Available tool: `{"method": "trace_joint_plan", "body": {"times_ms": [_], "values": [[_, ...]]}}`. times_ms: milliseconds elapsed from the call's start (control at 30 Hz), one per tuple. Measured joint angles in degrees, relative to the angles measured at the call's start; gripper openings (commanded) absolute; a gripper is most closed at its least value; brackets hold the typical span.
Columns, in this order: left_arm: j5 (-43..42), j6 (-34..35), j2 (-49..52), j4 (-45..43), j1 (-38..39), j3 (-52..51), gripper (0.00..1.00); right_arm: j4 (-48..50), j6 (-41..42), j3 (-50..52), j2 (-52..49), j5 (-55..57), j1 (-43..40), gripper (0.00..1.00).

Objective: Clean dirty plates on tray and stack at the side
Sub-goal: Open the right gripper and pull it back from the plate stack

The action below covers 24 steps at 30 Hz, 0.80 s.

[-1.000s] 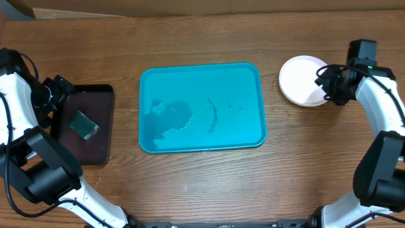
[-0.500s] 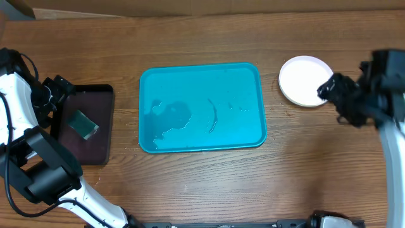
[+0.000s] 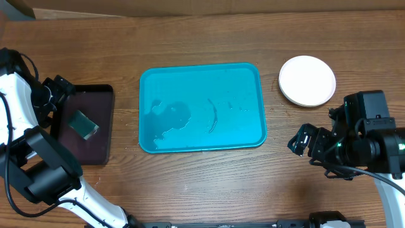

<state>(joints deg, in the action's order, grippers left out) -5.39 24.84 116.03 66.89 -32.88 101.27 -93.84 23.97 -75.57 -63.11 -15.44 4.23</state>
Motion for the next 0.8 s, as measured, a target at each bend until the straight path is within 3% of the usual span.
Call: {"method": "trace_joint_plan", "body": {"times_ms": [567, 800], "values": [[0.0, 0.0, 0.0, 0.0, 0.0, 0.0, 1.0, 1.6, 0.0, 0.1, -0.2, -1.8, 0.0, 1.0], [0.0, 0.0, 0.0, 0.0, 0.0, 0.0, 1.0, 18.0, 0.0, 9.5, 3.5, -2.1, 1.4, 1.0]]}}
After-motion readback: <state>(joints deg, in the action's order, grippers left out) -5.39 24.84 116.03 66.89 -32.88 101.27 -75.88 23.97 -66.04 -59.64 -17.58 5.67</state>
